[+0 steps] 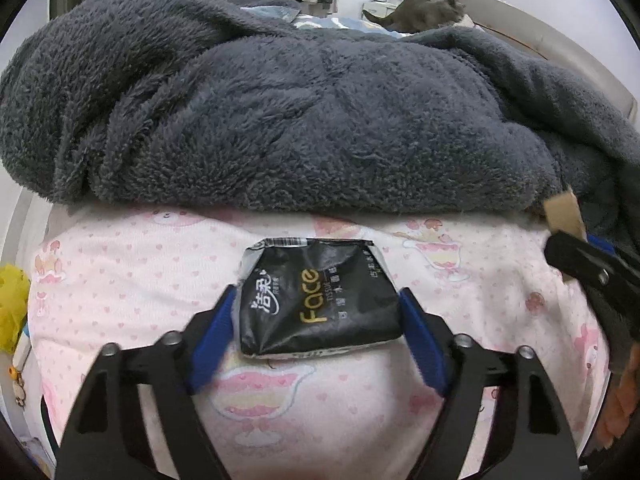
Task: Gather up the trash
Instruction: 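Grasp the black tissue pack with the left tool while the right tool grasps the tape roll, then lift both held items and carry them over the green bin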
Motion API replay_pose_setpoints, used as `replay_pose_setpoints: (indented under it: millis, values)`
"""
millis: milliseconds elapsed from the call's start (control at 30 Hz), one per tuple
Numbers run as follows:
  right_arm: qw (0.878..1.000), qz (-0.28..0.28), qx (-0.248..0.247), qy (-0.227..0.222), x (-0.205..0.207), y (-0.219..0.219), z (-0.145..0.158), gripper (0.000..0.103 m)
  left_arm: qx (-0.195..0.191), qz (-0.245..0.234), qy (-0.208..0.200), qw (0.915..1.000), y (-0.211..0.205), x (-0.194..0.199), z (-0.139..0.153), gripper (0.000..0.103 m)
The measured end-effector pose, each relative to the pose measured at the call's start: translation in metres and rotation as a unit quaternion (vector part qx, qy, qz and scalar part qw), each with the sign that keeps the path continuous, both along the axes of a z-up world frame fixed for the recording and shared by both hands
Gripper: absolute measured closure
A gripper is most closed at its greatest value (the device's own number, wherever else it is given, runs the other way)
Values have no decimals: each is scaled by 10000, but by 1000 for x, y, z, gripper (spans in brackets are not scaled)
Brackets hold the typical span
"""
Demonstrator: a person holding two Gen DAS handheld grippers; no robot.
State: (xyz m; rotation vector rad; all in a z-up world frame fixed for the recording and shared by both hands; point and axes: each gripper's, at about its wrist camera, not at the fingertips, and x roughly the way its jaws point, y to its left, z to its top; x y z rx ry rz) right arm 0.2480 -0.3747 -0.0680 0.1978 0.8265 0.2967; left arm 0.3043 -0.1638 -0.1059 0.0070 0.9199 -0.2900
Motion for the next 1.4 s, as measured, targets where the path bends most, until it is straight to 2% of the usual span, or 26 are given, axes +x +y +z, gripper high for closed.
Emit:
replay_pose_setpoints:
  millis: [400,967,1400]
  values:
    - [9999,-137,58,12,-24,6,7,57,-438,-106,-66,9990,28,-23,13,28]
    - [9999,50,18,-87,-76,56,29,56,-328,-137,-312,9989,95,-71,34,28]
    - [9977,613,-27,-297,-86,134,54,56,-142,400,-373,9984,191,-104,34,28]
